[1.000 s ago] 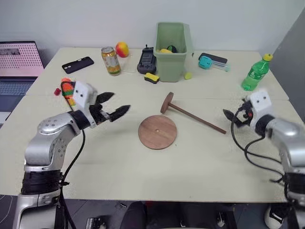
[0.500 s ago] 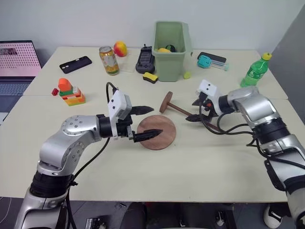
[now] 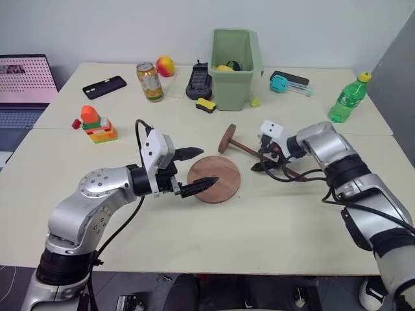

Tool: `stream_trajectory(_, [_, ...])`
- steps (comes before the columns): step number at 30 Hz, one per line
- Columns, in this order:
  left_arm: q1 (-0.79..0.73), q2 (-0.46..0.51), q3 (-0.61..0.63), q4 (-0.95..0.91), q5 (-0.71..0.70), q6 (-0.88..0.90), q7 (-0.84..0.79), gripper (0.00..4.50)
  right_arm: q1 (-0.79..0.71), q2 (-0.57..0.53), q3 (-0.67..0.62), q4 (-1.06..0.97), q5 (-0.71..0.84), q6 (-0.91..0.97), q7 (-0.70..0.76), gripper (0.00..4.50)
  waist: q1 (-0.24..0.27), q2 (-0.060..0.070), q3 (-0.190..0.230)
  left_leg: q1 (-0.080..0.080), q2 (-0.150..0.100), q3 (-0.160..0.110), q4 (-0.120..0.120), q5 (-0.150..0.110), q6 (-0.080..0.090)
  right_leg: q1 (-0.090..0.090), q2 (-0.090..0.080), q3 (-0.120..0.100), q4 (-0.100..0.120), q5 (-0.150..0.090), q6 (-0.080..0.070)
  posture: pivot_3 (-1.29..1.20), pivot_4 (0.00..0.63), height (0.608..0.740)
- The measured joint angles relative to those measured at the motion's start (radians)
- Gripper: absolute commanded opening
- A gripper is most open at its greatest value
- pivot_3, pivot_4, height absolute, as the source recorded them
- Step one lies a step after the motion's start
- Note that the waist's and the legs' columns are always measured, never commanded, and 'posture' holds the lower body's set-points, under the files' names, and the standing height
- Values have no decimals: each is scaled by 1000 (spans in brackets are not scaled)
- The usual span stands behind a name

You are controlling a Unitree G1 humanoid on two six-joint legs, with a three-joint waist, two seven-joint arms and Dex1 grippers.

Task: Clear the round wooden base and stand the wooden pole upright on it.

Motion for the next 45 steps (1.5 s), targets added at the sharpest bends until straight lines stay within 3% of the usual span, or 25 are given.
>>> stream_trajectory(12, [-1,-9,1,-9,-21,4,18,4500,-92,37,-8,95,-39,-4,47,210,0,0,0,0,0,0,0,0,0,0,0,0,0,0,0,0,150,740])
stream_trajectory(19, [-1,-9,1,-4,-20,-1,6,4500,-102,46,-29,106,-35,47,73,170,0,0,0,0,0,0,0,0,0,0,0,0,0,0,0,0,150,740])
stream_trajectory(22, [27,-7,15,-6,-20,-11,-1,4500,-102,69,-118,79,28,113,65,170,0,1,0,0,0,0,0,0,0,-1,0,0,0,0,0,0,150,740])
stream_trajectory(25, [105,-8,58,-9,-26,-26,1,4500,-107,103,-288,-70,160,175,6,170,-11,1,0,-1,1,-3,-1,1,-3,-3,0,0,1,0,0,0,150,740])
stream_trajectory(28, [268,-13,135,-73,-62,-23,27,4500,-61,207,-488,-366,302,253,-169,170,-21,1,0,-3,2,-7,-3,1,-3,-3,0,1,0,0,0,0,150,740])
stream_trajectory(30, [369,-41,152,-114,-43,-53,51,4500,13,272,-548,-546,353,244,-263,170,-20,1,0,-3,2,-9,-4,0,0,-2,0,-1,-2,0,0,0,150,740])
stream_trajectory(36, [673,-148,164,-213,84,-251,106,4500,377,525,-503,-845,387,142,-494,170,-6,2,0,-1,-1,-7,-2,0,0,0,-3,1,0,0,-1,0,150,740])
stream_trajectory(40, [788,-203,140,-267,120,-312,137,4500,525,610,-370,-884,326,-39,-564,170,2,2,0,0,-1,-8,-2,0,0,1,-2,0,0,0,-1,0,150,740])
stream_trajectory(45, [804,-237,115,-321,133,-314,204,4500,572,624,-310,-851,279,-214,-627,170,4,2,-1,2,-1,-8,-2,0,0,2,1,0,0,0,-1,0,150,740])
